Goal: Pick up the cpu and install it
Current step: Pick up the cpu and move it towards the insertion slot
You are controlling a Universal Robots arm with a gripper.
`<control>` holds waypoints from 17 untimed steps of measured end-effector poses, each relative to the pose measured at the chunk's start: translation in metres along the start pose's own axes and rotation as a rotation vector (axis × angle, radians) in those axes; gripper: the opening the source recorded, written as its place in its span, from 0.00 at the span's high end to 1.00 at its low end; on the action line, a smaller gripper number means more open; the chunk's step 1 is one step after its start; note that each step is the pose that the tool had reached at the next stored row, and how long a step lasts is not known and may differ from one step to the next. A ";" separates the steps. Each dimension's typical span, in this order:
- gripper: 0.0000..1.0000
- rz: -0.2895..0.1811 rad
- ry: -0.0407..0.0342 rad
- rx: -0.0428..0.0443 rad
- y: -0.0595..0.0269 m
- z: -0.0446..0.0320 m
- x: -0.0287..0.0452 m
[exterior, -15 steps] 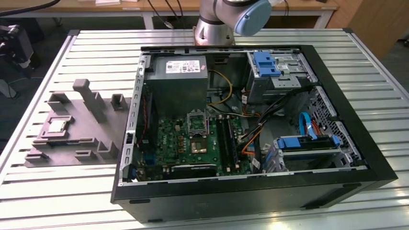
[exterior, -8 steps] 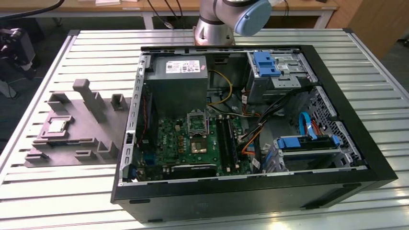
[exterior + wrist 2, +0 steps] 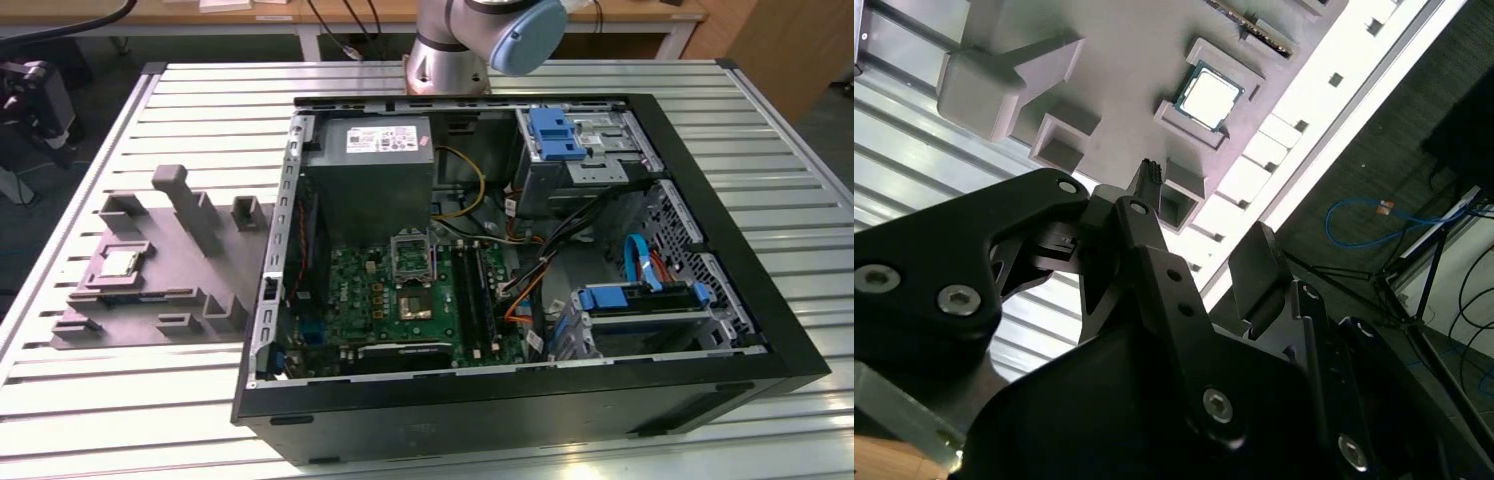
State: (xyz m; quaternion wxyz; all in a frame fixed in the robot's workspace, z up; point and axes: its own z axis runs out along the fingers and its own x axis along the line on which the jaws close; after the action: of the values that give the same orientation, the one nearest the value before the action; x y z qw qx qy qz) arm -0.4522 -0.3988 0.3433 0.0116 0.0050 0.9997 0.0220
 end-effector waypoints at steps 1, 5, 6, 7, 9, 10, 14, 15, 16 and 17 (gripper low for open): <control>0.45 0.000 0.0000 0.0000 0.0000 0.0002 0.0000; 0.45 0.000 -0.0001 0.0000 -0.0001 0.0013 0.0000; 0.45 0.000 -0.0002 -0.0001 -0.0001 0.0018 0.0000; 0.45 0.000 -0.0002 -0.0001 -0.0001 0.0024 0.0001; 0.45 0.000 0.0000 0.0000 -0.0002 0.0039 0.0001; 0.45 0.000 0.0000 0.0000 -0.0003 0.0048 0.0002; 0.45 0.000 0.0000 0.0000 -0.0005 0.0089 0.0002; 0.45 0.000 -0.0001 0.0000 -0.0006 0.0100 0.0002; 0.45 0.000 0.0000 0.0000 -0.0006 0.0110 0.0003; 0.45 0.000 0.0000 0.0000 -0.0006 0.0121 0.0003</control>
State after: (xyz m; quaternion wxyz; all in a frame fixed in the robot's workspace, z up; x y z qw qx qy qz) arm -0.4522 -0.3989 0.3311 0.0116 0.0050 0.9997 0.0220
